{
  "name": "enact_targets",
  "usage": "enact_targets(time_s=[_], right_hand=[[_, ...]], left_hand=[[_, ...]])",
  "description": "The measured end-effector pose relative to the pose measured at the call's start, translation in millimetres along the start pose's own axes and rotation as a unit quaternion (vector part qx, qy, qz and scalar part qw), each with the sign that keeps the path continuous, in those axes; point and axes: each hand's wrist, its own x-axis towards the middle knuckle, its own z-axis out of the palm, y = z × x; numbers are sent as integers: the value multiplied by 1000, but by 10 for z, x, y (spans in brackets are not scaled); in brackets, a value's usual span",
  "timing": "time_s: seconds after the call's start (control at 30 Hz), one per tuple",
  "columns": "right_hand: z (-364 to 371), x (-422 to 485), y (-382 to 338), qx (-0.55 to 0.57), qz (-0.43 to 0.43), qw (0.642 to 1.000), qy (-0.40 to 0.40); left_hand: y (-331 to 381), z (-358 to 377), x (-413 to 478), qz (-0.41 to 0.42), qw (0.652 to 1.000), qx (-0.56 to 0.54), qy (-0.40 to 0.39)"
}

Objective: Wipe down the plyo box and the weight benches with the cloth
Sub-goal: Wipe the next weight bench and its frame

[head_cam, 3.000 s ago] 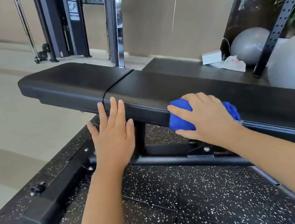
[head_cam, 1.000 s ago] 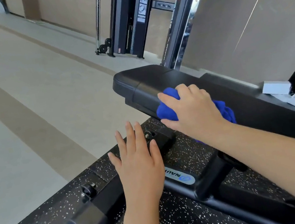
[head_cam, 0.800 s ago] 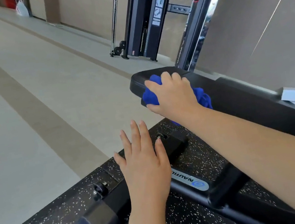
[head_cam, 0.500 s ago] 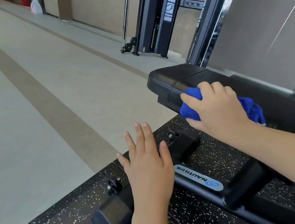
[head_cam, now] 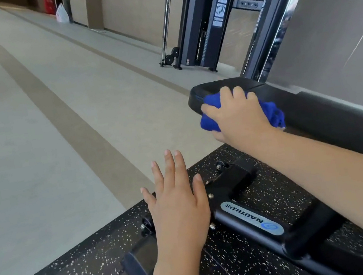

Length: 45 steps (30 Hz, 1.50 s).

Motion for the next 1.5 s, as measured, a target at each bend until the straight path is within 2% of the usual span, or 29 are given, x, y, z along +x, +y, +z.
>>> enact_targets(time_s=[0.1, 0.23, 0.4, 0.53, 0.7, 0.93, 1.07, 1.37, 1.5], right_hand=[[49, -533, 274, 54, -7, 996, 68], [72, -510, 278, 77, 14, 994, 71], [2, 384, -190, 60, 4, 998, -3], [69, 515, -249, 57, -10, 998, -27], [105, -11, -14, -9, -17, 999, 30], [95, -775, 382, 33, -10, 996, 80], [24, -1138, 578, 59, -8, 996, 70], [-198, -2077, 1109, 98, 38, 994, 30], [-263, -2326, 1252, 114, 43, 993, 1]], left_hand=[[37, 50, -13, 11, 1000, -11, 1], [147, 116, -5, 30, 999, -21, 2], [220, 192, -19, 42, 999, -10, 1], [196, 235, -44, 35, 999, 3, 2], [219, 272, -71, 19, 1000, -10, 4], [416, 346, -142, 50, 998, -20, -26], [558, 400, -233, 67, 996, -47, -31], [1077, 539, -653, 189, 979, -64, -42], [1390, 653, -819, 216, 973, -71, -45]])
